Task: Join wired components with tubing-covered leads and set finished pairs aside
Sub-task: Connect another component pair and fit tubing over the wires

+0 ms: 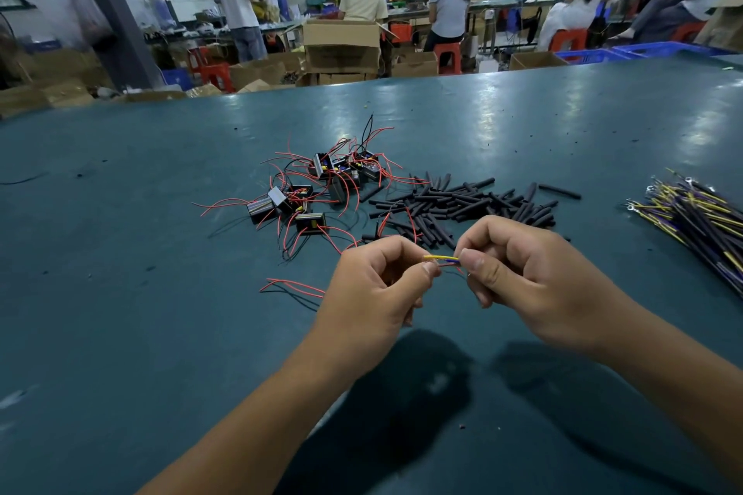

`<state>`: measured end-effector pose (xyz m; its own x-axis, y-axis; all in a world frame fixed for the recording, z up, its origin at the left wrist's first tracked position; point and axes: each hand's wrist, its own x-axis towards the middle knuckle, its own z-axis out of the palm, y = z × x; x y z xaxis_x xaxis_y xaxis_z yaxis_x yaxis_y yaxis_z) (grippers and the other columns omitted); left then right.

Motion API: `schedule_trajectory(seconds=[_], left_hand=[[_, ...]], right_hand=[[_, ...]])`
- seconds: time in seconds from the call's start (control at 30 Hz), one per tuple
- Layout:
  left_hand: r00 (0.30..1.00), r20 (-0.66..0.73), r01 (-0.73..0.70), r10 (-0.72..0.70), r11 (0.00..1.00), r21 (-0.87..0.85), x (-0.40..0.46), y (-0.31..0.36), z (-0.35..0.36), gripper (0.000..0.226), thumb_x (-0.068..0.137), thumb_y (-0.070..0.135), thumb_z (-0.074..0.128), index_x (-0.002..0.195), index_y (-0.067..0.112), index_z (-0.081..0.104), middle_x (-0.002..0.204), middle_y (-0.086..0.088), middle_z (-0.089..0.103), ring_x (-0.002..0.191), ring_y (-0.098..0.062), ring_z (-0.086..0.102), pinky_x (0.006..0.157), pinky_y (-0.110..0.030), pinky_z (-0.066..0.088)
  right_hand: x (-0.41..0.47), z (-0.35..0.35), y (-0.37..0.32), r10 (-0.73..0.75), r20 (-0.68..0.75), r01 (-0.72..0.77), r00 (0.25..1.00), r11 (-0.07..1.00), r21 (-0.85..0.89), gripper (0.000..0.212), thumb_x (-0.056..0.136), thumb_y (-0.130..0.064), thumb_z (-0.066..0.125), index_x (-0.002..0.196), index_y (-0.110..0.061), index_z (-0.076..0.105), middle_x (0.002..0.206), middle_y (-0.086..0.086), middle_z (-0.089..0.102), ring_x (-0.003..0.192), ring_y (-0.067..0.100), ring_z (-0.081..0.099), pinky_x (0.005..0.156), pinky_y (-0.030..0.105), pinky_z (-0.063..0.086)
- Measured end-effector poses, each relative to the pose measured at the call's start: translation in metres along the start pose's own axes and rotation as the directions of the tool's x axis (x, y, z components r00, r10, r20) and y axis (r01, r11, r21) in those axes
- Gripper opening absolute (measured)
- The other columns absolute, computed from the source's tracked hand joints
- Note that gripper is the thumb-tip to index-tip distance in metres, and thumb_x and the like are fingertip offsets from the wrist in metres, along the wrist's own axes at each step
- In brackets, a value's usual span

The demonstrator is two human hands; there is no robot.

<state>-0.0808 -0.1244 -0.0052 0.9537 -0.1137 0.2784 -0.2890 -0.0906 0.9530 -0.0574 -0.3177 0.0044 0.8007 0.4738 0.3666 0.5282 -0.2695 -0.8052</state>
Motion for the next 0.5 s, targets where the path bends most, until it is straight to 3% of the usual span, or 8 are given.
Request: schedule_trajectory(seconds=[0.13, 0.27, 0.5], left_hand=[[0.997, 0.027, -0.066, 0.066, 0.998, 0.002, 0.0008, -0.0007, -0.0057, 0.011, 0.093, 0.007, 0.067, 0.083, 0.011, 0.069, 0.06, 0.003, 0.061, 0.051, -0.009, 0.054, 0.049, -0.021, 0.046], [0.995, 0.041, -0.089, 0.09, 0.996, -0.026, 0.0003, -0.0022, -0.005, 0.007, 0.093, 0.009, 0.065, 0.088, 0.01, 0.069, 0.066, -0.002, 0.064, 0.057, -0.011, 0.058, 0.053, -0.023, 0.05], [0.993, 0.06, -0.095, 0.101, 0.991, -0.093, 0.0016, -0.0015, -0.0038, 0.012, 0.095, 0.004, 0.06, 0.09, 0.011, 0.069, 0.075, 0.001, 0.065, 0.064, -0.011, 0.06, 0.056, -0.023, 0.052]], right_hand=[[0.0003, -0.0035, 0.0013, -0.011, -0.015, 0.011, 1.0, 1.0, 0.013, 0.014, 0.096, -0.043, 0.052, 0.091, -0.031, 0.059, 0.065, -0.001, 0.063, 0.058, 0.023, 0.052, 0.056, 0.022, 0.041], [0.0007, -0.0037, 0.0011, -0.002, -0.009, 0.003, 1.0, 1.0, 0.024, 0.015, 0.095, -0.044, 0.052, 0.091, -0.032, 0.059, 0.065, 0.001, 0.063, 0.061, 0.033, 0.051, 0.056, 0.03, 0.042], [0.0015, -0.0056, -0.0004, 0.009, -0.016, -0.009, 1.0, 1.0, 0.015, 0.016, 0.094, -0.046, 0.051, 0.092, -0.032, 0.059, 0.065, 0.001, 0.064, 0.061, 0.037, 0.05, 0.056, 0.036, 0.041]])
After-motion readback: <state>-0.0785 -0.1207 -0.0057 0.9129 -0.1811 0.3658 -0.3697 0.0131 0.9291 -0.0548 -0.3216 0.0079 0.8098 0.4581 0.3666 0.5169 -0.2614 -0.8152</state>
